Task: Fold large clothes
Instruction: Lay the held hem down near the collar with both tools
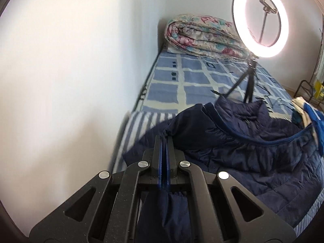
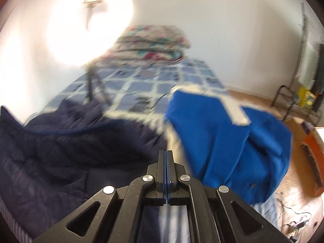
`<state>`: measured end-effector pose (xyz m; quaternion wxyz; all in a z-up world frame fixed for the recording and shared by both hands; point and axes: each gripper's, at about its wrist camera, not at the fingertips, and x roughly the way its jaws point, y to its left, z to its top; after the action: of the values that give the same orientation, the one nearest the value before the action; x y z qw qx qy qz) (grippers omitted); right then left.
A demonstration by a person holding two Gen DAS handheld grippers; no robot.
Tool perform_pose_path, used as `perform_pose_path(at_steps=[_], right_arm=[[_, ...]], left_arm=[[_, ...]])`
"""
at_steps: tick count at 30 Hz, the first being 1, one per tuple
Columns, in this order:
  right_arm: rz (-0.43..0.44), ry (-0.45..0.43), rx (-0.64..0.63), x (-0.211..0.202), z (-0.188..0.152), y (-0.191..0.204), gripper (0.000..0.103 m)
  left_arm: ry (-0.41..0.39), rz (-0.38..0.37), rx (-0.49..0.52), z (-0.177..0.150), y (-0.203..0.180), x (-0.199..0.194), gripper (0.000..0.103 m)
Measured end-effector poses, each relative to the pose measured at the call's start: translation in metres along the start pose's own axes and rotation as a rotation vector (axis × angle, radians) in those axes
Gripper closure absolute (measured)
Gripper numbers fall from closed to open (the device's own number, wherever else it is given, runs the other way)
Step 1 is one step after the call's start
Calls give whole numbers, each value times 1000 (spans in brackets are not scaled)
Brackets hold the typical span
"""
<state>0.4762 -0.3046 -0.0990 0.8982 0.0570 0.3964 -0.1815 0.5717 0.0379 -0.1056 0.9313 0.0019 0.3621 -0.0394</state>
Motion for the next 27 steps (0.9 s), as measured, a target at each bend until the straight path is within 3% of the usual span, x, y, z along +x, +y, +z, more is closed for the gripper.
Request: perform_pose_path(at_steps=[2,5,6,9,15,19,21,22,23,24,27], right_arm=[[24,5,35,13,11,-6,103],[216,84,66,40,19,-7,103],[239,101,66,47,18,-3,101],[301,152,7,69,13,16,51],[197,241,-71,119,2,53,51],[113,293,-25,152,0,51,47],[138,295,-5,159,-1,52,49],[166,295,-3,159,-1,53,76],[200,306,0,160,-2,58,91],[196,295,-19,157,-2,62,100],[157,231,-105,141,2,74,103]], left_arm=[[4,0,-6,12,1,18,103],[35,15,5,17,-2,50,103],[43,15,8,14,-4,58,103],[71,22,16,5,-11,80,103],[119,57,76,-13,-28,107,103],[137,62,91,-18,-27,113,103],[146,64,89,-19,-24,116,103],[148,66,90,-20,-22,117,103],[150,67,90,-20,-21,118,103],[152,72,92,-20,-21,121,103],[153,83,94,-20,-19,124,103]])
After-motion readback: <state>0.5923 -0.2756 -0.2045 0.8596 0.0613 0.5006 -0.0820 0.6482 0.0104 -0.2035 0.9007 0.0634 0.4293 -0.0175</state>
